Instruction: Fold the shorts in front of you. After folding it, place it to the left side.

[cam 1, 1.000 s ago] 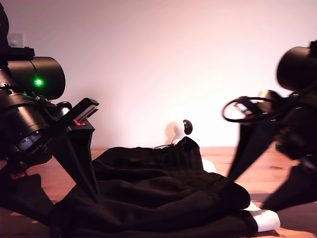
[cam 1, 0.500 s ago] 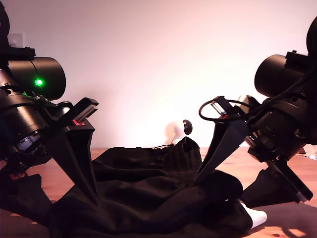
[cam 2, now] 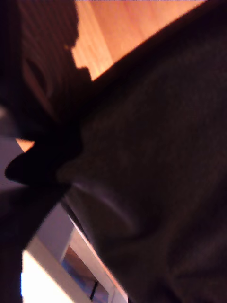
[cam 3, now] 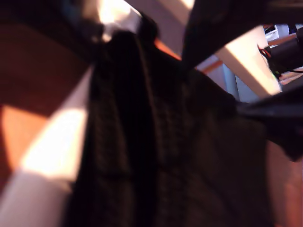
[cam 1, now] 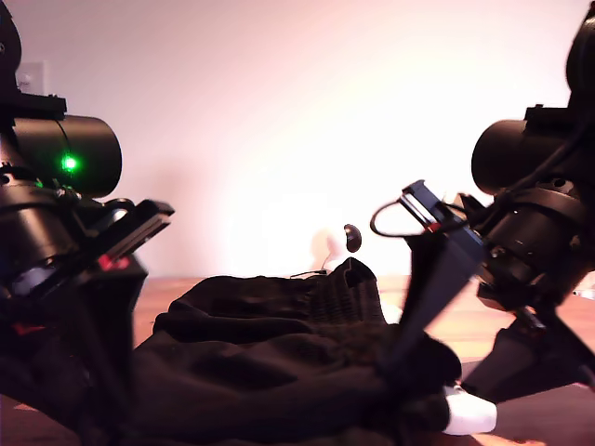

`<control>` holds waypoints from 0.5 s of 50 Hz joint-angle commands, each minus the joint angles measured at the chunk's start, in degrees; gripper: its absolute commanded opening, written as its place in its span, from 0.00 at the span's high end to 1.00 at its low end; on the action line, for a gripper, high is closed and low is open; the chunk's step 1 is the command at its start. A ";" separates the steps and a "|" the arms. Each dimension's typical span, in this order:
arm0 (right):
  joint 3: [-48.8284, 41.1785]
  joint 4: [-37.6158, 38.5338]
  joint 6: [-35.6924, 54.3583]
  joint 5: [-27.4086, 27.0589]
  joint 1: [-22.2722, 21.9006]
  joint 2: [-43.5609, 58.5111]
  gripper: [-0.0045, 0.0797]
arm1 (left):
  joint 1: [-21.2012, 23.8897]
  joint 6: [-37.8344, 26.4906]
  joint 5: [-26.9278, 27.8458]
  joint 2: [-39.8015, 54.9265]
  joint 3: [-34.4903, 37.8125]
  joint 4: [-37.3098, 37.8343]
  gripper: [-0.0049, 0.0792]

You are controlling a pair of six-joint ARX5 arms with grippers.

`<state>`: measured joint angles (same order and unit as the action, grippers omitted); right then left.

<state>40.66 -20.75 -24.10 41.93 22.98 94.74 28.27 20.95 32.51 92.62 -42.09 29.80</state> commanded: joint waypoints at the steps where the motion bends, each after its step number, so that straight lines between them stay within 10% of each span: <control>1: -1.14 -2.36 0.13 -1.66 0.59 2.40 0.58 | 0.42 -1.57 -0.39 1.90 2.01 0.28 0.95; 11: 0.52 -2.54 0.33 -2.36 0.61 2.40 0.97 | 0.39 -2.60 -0.31 1.90 2.01 -0.42 0.97; 25: 3.08 -7.02 3.15 -2.49 1.42 2.36 0.96 | 0.68 -6.40 6.88 1.88 2.01 4.35 0.97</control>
<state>43.20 -26.13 -22.37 39.62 23.97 96.03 28.42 16.34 38.39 93.14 -41.82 32.67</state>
